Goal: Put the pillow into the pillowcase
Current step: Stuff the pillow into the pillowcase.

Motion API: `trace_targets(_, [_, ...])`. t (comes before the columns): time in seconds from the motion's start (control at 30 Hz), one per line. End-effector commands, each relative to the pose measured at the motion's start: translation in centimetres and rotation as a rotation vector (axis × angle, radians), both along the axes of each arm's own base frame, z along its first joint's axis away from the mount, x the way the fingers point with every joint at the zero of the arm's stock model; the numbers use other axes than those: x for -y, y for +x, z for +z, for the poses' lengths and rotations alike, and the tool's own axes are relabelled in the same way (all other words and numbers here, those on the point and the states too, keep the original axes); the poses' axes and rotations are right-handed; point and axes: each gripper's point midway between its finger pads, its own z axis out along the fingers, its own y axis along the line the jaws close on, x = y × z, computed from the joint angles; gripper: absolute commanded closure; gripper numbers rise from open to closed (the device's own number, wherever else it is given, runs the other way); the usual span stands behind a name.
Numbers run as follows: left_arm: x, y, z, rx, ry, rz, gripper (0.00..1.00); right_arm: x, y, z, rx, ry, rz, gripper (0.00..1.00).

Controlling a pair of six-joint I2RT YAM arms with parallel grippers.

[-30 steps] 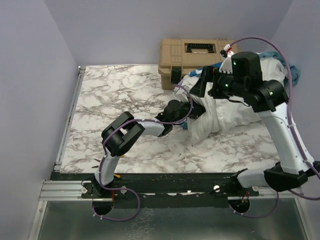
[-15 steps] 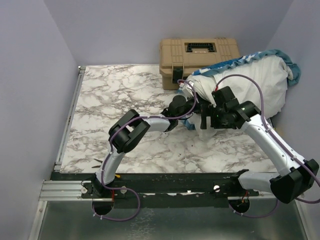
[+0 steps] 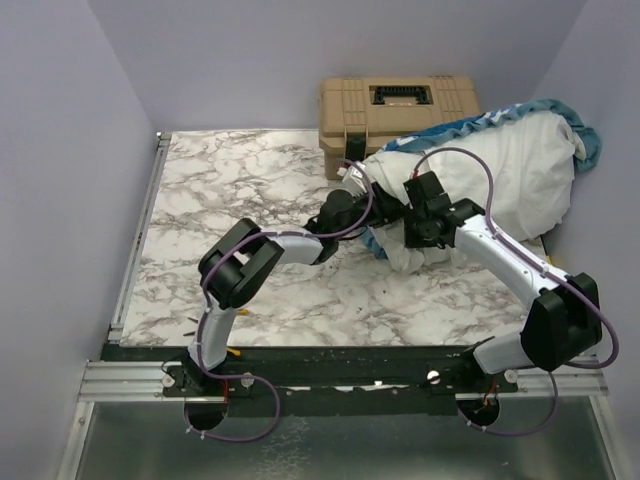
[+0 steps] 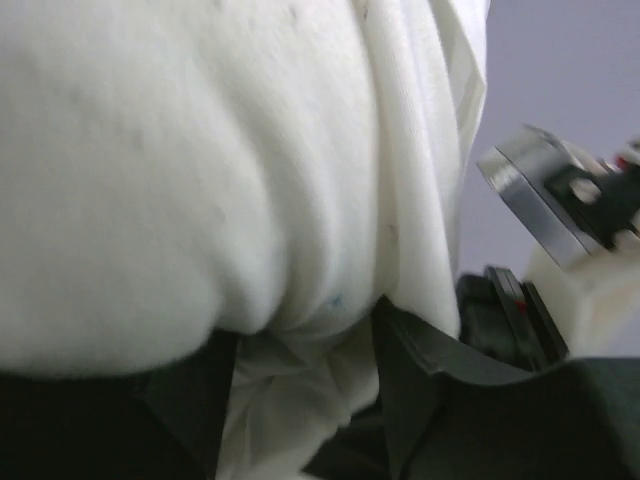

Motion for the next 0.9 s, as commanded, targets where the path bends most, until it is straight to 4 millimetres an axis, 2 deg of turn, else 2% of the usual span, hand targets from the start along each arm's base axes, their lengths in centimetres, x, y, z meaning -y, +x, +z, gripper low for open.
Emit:
trace_targets(0.0, [-5.8,0.6,3.9,0.04,-0.017,0.115,0.39,0.0,4.0,3.6,0.135,0.078,-0.031,1.0])
trace_targets(0.07, [-8.5,0.6,4.9,0.05,-0.006,0.158,0.35,0.3,4.5,4.7,0.145,0.106,-0.041,1.0])
trace_targets(0.2, [-12.7,0.2,4.0,0.016,0.112,0.223,0.32,1.5,5.4,7.3,0.17,0.156,-0.08,1.0])
trace_targets(0.3, [-14.8,-0.1,2.0,-0.049,0.229,0.274,0.28,2.6,5.9,9.7,0.201,0.212,-0.119,1.0])
trace_targets(0.4, [-15.3,-0.6,-1.6,-0.167,0.345,0.27,0.27,3.9,6.4,12.4,0.242,0.255,-0.164,1.0])
trace_targets(0.5, [-14.1,-1.3,-4.6,-0.283,0.362,0.215,0.27,4.4,6.7,15.4,0.298,0.313,-0.186,1.0])
trace_targets(0.6, [-11.1,-2.1,-6.7,-0.304,0.389,0.124,0.28,4.7,7.0,18.4,0.353,0.35,-0.203,1.0])
trace_targets(0.73, [-6.3,-1.9,-6.8,-0.263,0.39,0.047,0.28,5.2,7.4,21.4,0.415,0.368,-0.221,1.0])
trace_targets(0.87, [-3.0,-1.1,-6.1,-0.232,0.363,0.031,0.28,5.6,7.7,22.3,0.436,0.366,-0.233,1.0])
